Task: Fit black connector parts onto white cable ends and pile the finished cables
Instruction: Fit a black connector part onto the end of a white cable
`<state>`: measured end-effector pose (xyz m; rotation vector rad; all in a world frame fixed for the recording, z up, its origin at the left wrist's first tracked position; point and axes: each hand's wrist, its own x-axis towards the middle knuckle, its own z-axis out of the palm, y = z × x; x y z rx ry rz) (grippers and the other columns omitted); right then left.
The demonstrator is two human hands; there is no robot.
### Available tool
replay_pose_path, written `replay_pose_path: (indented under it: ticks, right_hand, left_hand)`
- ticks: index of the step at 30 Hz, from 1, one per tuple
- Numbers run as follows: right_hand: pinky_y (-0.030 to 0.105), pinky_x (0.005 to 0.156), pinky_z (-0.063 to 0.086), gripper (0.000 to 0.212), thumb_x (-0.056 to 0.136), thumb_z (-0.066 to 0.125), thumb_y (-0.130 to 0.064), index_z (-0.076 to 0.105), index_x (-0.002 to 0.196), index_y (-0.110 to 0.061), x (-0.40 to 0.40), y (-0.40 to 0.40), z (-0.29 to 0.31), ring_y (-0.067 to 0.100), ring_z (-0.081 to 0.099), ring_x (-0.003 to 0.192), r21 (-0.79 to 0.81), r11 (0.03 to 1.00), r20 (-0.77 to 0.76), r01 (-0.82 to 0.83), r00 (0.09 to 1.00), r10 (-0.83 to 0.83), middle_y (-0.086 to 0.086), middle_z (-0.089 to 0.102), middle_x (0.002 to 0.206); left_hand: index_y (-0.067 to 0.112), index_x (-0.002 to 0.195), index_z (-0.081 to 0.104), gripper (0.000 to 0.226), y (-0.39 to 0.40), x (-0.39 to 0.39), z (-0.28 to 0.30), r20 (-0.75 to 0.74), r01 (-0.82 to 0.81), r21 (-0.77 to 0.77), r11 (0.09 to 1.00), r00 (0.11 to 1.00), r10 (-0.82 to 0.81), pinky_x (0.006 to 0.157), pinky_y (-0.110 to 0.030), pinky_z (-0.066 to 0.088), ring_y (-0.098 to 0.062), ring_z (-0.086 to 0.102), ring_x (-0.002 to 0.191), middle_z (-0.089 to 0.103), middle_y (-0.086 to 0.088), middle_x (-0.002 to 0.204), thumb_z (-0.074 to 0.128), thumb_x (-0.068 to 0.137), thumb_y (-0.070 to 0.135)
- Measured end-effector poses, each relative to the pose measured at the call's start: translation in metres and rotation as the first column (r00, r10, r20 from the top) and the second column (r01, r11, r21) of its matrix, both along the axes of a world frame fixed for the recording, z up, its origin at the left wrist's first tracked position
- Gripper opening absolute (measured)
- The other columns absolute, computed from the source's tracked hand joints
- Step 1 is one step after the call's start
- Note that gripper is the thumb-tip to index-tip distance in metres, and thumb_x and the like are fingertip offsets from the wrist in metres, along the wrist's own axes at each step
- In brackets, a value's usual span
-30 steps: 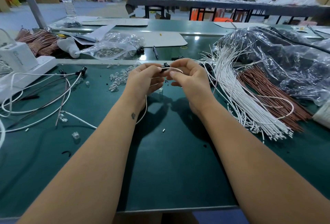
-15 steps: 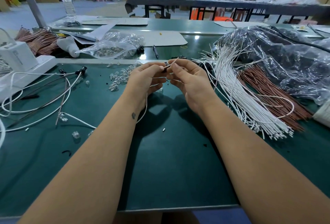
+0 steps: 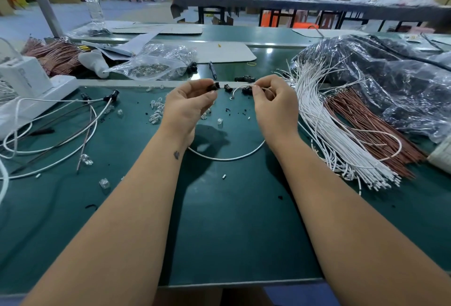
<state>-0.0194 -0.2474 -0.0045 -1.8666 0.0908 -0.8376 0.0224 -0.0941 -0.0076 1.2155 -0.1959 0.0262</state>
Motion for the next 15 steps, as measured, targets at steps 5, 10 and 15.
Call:
replay_pose_path:
  ticks: [5,10,15]
  right_hand:
    - [0.020,0.060,0.030,0.013,0.089,0.062,-0.011,0.062,0.081,-0.021,-0.0005,0.0068,-0.0010,0.007,0.037,0.058,-0.132,0.990,0.019,-0.054,0.998,0.057,-0.008,0.042,0.064]
    - [0.020,0.062,0.032,0.010,0.089,0.061,-0.010,0.064,0.084,-0.018,-0.0003,0.0080,-0.0020,0.006,0.038,0.060,-0.162,0.986,0.035,-0.032,0.999,0.039,-0.011,0.045,0.067]
    - [0.021,0.066,0.037,0.008,0.090,0.062,-0.013,0.064,0.083,-0.018,-0.0001,0.0096,-0.0041,0.006,0.044,0.063,-0.168,0.984,0.012,-0.062,0.998,0.064,-0.004,0.057,0.077]
  left_hand:
    - [0.010,0.091,0.070,0.025,-0.0018,-0.0017,-0.0013,0.038,0.035,0.070,0.997,0.999,-0.038,0.085,-0.022,0.053,-0.011,0.066,0.081,0.072,0.000,0.082,0.062,0.083,-0.012]
    - [0.011,0.092,0.070,0.025,-0.0029,-0.0030,-0.0006,0.032,0.048,0.080,0.996,0.998,-0.051,0.088,-0.026,0.052,-0.013,0.065,0.081,0.072,-0.001,0.083,0.063,0.083,-0.011]
    - [0.012,0.102,0.065,0.030,-0.0052,-0.0042,-0.0011,0.035,0.081,0.059,0.995,0.996,-0.083,0.078,-0.021,0.053,-0.009,0.068,0.081,0.072,-0.001,0.088,0.065,0.082,-0.011]
